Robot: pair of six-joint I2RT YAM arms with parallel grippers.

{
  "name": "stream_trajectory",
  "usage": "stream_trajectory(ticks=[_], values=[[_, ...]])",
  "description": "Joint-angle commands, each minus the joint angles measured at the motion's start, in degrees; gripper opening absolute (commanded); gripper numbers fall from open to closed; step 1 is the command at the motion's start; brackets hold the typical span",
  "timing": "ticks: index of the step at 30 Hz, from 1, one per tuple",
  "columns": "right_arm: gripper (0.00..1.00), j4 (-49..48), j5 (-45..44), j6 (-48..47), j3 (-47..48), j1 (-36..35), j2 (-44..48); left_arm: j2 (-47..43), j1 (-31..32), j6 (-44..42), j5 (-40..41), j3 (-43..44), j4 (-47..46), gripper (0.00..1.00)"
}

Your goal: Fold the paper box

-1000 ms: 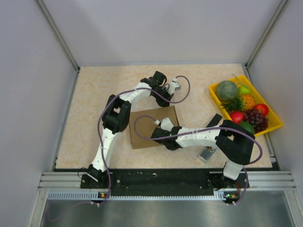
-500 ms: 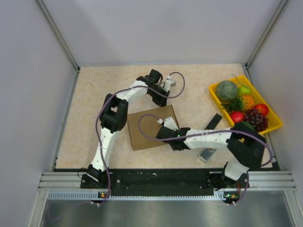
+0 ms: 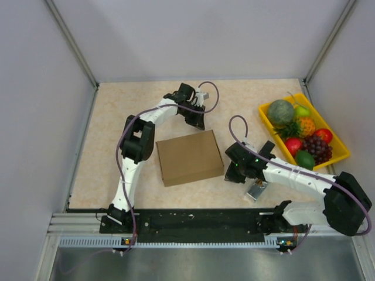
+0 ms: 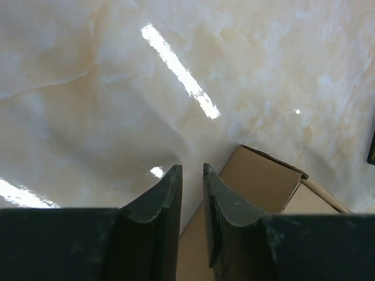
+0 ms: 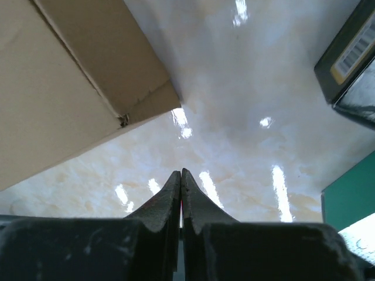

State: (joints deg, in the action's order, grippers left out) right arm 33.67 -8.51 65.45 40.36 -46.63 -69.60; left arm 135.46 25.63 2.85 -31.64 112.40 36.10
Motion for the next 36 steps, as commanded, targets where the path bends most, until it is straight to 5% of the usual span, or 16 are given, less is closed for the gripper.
stream_trajectory(ticks=[1, 6, 10, 16, 18, 23, 24, 25, 28, 36], values=[[0.0, 0.3, 7.7, 10.0, 1.5, 0.8, -1.8, -0.8, 2.4, -1.2, 1.7, 2.6, -2.2, 0.25], [0.0, 0.1, 9.7, 14.0, 2.4, 1.2, -6.9, 1.2, 3.2, -2.3, 3.2, 3.7, -0.3, 0.24], [0.0, -3.9, 3.6, 0.9, 2.6, 1.3, -7.3, -1.1, 3.1, -2.3, 6.8, 3.0, 2.6, 0.27], [0.01, -19.6, 1.6, -22.4, -9.9, 1.3, 9.8, -20.8, 0.8, 3.3, 12.8, -11.5, -5.0, 0.63], [0.09, -23.5, -0.2, -29.7, -12.7, 1.4, 14.7, -29.9, -0.7, 5.7, 14.2, -16.7, -8.2, 0.73], [0.31, -28.4, -3.3, -39.6, -13.9, 1.5, 16.2, -50.4, -1.4, 11.3, 21.2, -42.3, -22.5, 0.78], [0.4, -30.1, -2.7, -41.6, -14.9, 1.7, 16.6, -56.7, -1.4, 11.3, 21.6, -46.1, -24.5, 0.79], [0.6, -33.2, -2.2, -42.6, -15.5, 2.2, 17.0, -59.8, -1.4, 10.9, 22.5, -52.5, -25.9, 0.81], [0.8, -42.6, 1.6, -45.7, -18.8, 3.6, 17.3, -70.5, -1.3, 10.9, 22.9, -65.0, -29.5, 0.86], [0.88, -56.5, 19.5, -51.9, -23.7, 6.7, 10.9, -94.8, 0.7, 17.2, 18.4, -98.7, -49.6, 0.91]])
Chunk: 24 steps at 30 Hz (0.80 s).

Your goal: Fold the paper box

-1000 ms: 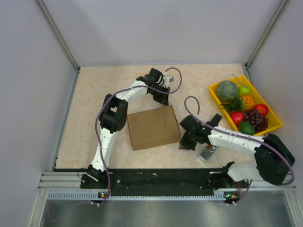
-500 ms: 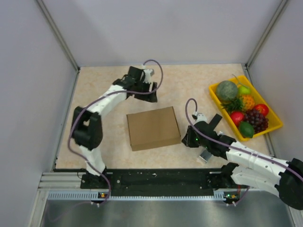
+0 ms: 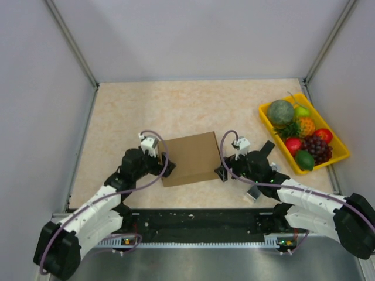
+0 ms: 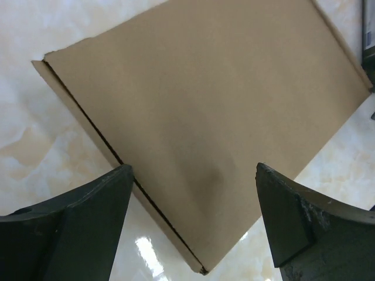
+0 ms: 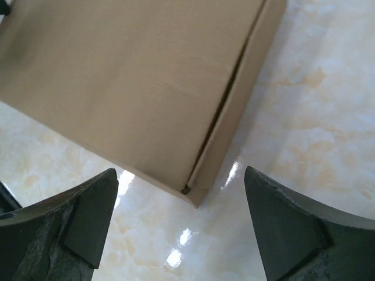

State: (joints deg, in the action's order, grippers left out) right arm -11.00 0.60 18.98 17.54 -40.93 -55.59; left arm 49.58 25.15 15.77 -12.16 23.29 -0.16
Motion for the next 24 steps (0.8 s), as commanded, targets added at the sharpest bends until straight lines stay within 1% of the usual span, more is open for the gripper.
stream_trajectory(ticks=[1, 2, 3, 4, 7, 10, 12, 13, 14, 16, 17, 18, 19, 20, 21, 22, 24], values=[[0.88, -13.4, 11.8, -5.5, -1.6, 1.4, -3.5, -10.7, 1.4, 5.2, -0.9, -11.7, -15.9, 0.91], [0.88, -15.3, 13.8, -5.4, -2.3, 1.6, -3.9, -13.9, 1.4, 6.1, -1.3, -13.3, -17.7, 0.91], [0.88, -17.6, 14.6, -5.6, -3.4, 1.8, -4.7, -15.0, 1.8, 6.9, -1.3, -16.2, -19.2, 0.91], [0.88, -18.2, 14.8, -6.0, -3.6, 1.9, -5.1, -16.0, 1.9, 8.3, -0.4, -17.1, -20.7, 0.92], [0.88, -18.9, 16.3, -5.7, -3.4, 2.6, -7.1, -17.7, 2.5, 9.5, -0.6, -18.8, -19.9, 0.91], [0.88, -17.9, 16.5, -5.8, -2.9, 2.5, -7.7, -23.0, 2.7, 10.8, -0.9, -20.1, -16.8, 0.92], [0.88, -18.1, 16.0, -5.7, -2.5, 2.5, -8.7, -28.8, 2.7, 12.3, 3.4, -18.1, -8.0, 0.91], [0.87, -17.2, 16.1, -5.7, -2.1, 2.5, -9.3, -31.1, 2.7, 14.8, 5.2, -17.3, -4.7, 0.9], [0.87, -17.3, 16.1, -5.5, -1.8, 2.6, -9.8, -35.6, 2.8, 15.9, 8.8, -17.0, -0.1, 0.9], [0.87, -18.3, 16.3, -5.0, -2.4, 2.6, -9.9, -39.3, 2.8, 15.8, 11.6, -14.5, 6.5, 0.9], [0.87, -18.4, 16.5, -4.8, -2.4, 2.7, -9.9, -41.6, 2.8, 15.8, 14.9, -13.6, 9.2, 0.91], [0.87, -18.0, 16.6, -4.7, -2.3, 2.6, -10.0, -42.3, 2.8, 16.0, 19.4, -12.2, 14.3, 0.94], [0.87, -17.7, 16.6, -4.7, -2.2, 2.6, -10.0, -42.6, 2.8, 18.9, 21.1, -11.3, 16.1, 0.98], [0.87, -17.2, 16.5, -4.5, -1.9, 2.6, -10.0, -42.1, 2.8, 20.0, 21.2, -11.0, 16.8, 0.98], [0.87, -16.9, 15.9, -4.6, -1.7, 2.6, -10.0, -41.3, 2.8, 23.9, 21.7, -9.9, 19.6, 0.98], [0.87, -16.6, 15.7, -4.6, -1.6, 2.7, -10.0, -40.2, 2.8, 26.0, 22.3, -9.6, 20.6, 0.98], [0.87, -16.3, 15.7, -5.0, -1.2, 2.6, -10.3, -35.4, 2.8, 30.2, 22.1, -9.1, 22.0, 0.98]])
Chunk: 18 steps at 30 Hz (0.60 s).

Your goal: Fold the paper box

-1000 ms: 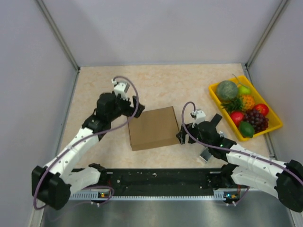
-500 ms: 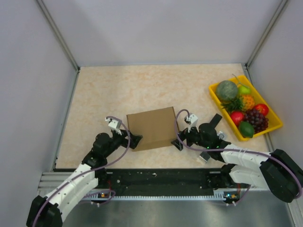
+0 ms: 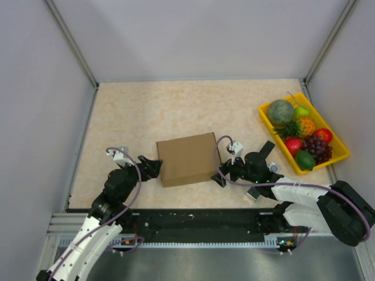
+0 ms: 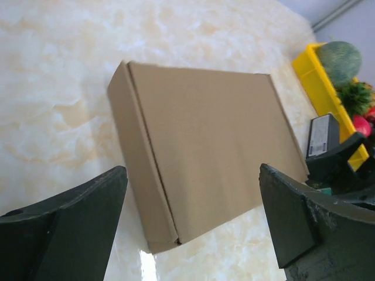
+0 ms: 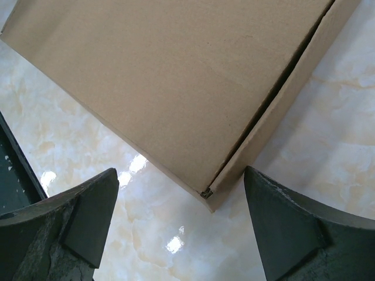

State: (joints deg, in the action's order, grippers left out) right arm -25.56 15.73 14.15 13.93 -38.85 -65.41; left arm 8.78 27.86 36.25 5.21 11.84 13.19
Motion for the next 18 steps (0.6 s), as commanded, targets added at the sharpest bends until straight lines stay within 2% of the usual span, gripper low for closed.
stream_trajectory(ticks=[1, 3, 7, 12, 18], values=[[0.87, -1.7, 0.6, -0.3, 2.6, 0.5, -0.7, 7.2, 0.1, 9.9, 3.9, 2.3, 7.1, 0.98], [0.87, -2.6, 0.6, -0.5, 2.6, 0.5, -1.3, 12.0, 0.1, 10.1, 2.1, 2.3, 5.6, 0.98], [0.84, -4.3, 1.9, -1.5, 2.6, 0.6, -3.1, 15.9, 0.0, 5.8, -9.1, -0.1, -2.8, 0.94], [0.81, -6.1, 4.0, -2.5, 3.6, 0.5, -5.8, 18.7, 0.0, 5.1, -16.9, -7.4, -21.2, 0.94], [0.77, -3.7, 6.9, 0.0, 5.1, 0.5, -3.5, 27.7, 0.0, 6.8, -27.0, -3.1, -21.7, 0.87]])
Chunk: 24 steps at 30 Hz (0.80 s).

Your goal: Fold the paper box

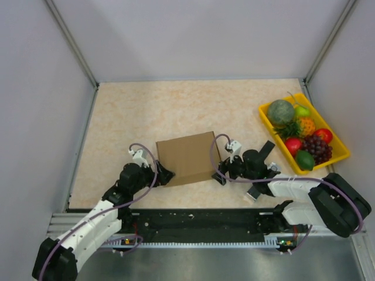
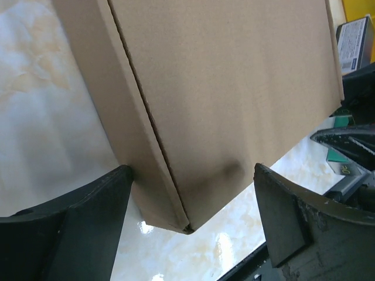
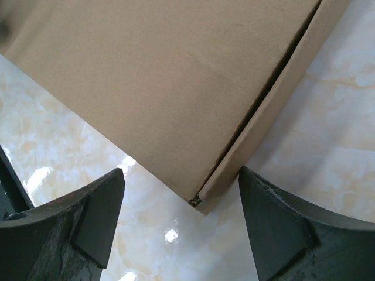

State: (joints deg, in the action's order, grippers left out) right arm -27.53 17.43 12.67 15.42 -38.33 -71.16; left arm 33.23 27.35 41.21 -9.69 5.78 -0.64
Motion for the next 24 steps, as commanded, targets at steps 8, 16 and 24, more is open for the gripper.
stream_trajectory(ticks=[8, 16, 24], values=[[0.73, 23.2, 10.4, 13.4, 16.1, 0.0, 13.9, -2.7, 0.5, 4.4, -17.9, 16.0, 3.2, 0.86], [0.64, 48.8, 16.9, 23.9, 30.5, 0.2, 13.5, -3.2, 0.5, 3.4, -22.9, 25.8, 10.6, 0.86], [0.47, 51.7, 23.9, 32.9, 40.5, 4.1, 10.3, 3.9, 0.5, 4.4, -26.3, 30.0, 7.2, 0.81]])
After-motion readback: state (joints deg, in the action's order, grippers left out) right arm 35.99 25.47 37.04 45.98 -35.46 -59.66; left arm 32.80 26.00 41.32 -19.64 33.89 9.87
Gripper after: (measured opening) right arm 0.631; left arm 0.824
